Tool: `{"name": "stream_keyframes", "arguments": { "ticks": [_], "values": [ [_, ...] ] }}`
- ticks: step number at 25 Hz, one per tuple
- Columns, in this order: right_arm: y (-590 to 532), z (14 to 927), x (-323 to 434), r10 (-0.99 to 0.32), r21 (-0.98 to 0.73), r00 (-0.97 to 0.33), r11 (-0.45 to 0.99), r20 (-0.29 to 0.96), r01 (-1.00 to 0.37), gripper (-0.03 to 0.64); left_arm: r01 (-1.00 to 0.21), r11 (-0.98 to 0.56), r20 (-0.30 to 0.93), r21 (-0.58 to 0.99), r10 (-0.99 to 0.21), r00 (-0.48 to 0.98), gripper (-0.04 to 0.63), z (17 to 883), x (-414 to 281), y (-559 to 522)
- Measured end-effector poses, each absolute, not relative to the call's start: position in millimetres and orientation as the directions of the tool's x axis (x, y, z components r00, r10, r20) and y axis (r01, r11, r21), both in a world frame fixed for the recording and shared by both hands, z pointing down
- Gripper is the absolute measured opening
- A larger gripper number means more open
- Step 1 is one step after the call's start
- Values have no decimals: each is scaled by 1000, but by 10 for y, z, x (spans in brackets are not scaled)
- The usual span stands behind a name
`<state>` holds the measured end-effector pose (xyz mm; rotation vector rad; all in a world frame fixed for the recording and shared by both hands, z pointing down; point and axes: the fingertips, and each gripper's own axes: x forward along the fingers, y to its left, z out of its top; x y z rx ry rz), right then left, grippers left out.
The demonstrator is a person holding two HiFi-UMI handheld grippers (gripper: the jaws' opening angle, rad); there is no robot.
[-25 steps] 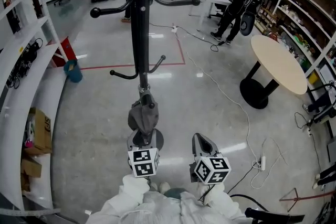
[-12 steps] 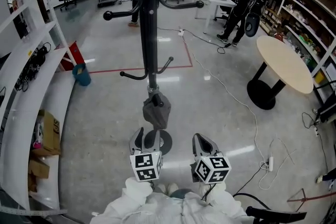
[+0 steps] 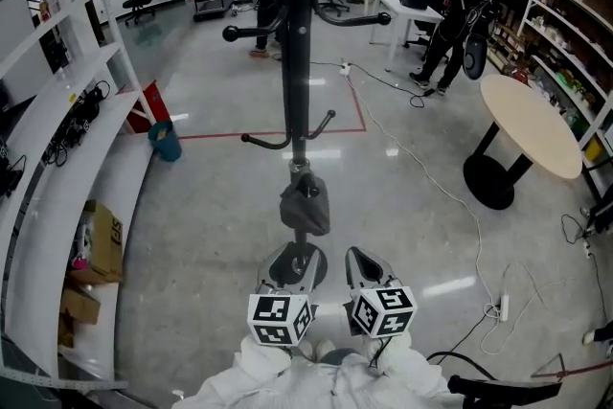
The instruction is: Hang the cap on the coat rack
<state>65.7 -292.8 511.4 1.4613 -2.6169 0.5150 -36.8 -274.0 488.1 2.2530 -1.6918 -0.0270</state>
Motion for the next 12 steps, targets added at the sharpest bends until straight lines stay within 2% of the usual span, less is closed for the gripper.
{"name": "stream_keyframes", "arguments": {
  "ticks": [3,7,12],
  "values": [
    [-2878,5126,544,-795,-220,-552,509,251,-832,9,-936,-249,176,248,-939,297,176,4867,-377,-2688],
    [-2800,5120,453,-786,-175,-566,538,248,-825,9,-943,-236,188,233,-941,282,96,4912,-421,-2627],
    [-2793,5099,431,-779,-177,-578,550,244,-816,9,-948,-229,199,223,-941,274,46,4925,-427,-2611]
  ]
}}
